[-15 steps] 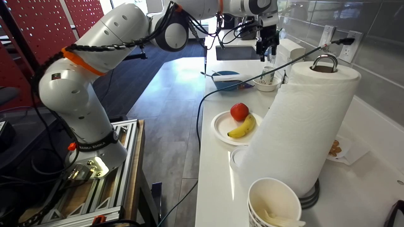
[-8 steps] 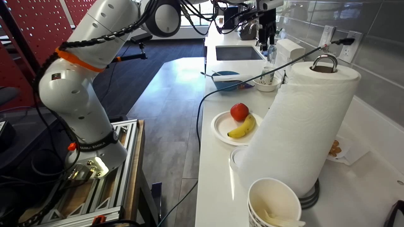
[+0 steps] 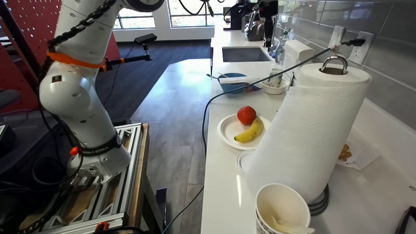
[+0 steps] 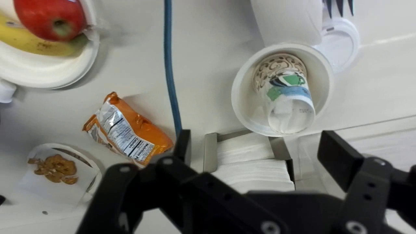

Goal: Tear a piece of paper towel from the roll and place it on top of the coffee cup on the left.

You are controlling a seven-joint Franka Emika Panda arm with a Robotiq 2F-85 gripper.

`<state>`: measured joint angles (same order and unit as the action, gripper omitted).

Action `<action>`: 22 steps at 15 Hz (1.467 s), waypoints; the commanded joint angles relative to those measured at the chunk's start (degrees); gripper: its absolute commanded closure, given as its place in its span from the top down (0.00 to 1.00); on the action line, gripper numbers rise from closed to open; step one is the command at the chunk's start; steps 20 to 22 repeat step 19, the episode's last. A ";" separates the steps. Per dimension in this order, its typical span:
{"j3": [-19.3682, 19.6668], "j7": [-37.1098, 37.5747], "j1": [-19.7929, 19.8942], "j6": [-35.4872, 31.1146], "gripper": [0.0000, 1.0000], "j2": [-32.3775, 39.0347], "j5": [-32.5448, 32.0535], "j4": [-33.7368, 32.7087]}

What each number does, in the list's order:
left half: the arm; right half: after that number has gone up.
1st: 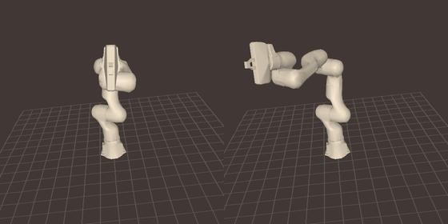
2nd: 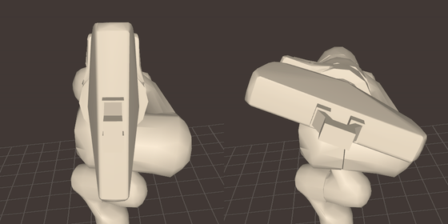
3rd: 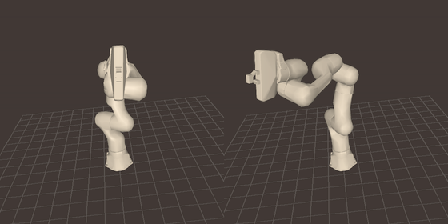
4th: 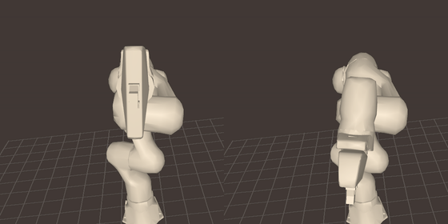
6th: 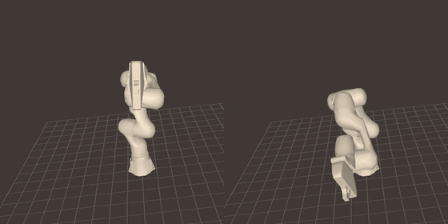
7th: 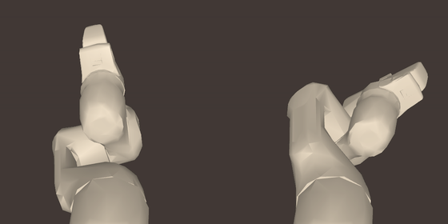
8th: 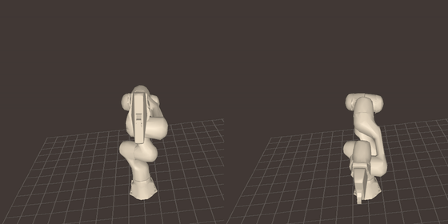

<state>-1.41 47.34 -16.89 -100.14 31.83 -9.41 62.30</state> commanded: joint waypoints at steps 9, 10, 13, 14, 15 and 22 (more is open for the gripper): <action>-0.05 -17.89 5.82 -6.82 1.00 -25.77 -0.91 34.64; -0.15 -19.76 6.63 -8.00 1.00 -27.98 -1.17 37.25; -0.18 -29.62 9.89 -12.78 1.00 -34.88 2.31 45.40; -1.04 -24.40 9.00 -8.35 1.00 -28.39 0.22 36.79; -1.03 -26.53 9.93 -9.66 1.00 -30.49 0.65 39.26; -1.20 -28.51 10.87 -10.86 1.00 -33.86 1.13 43.22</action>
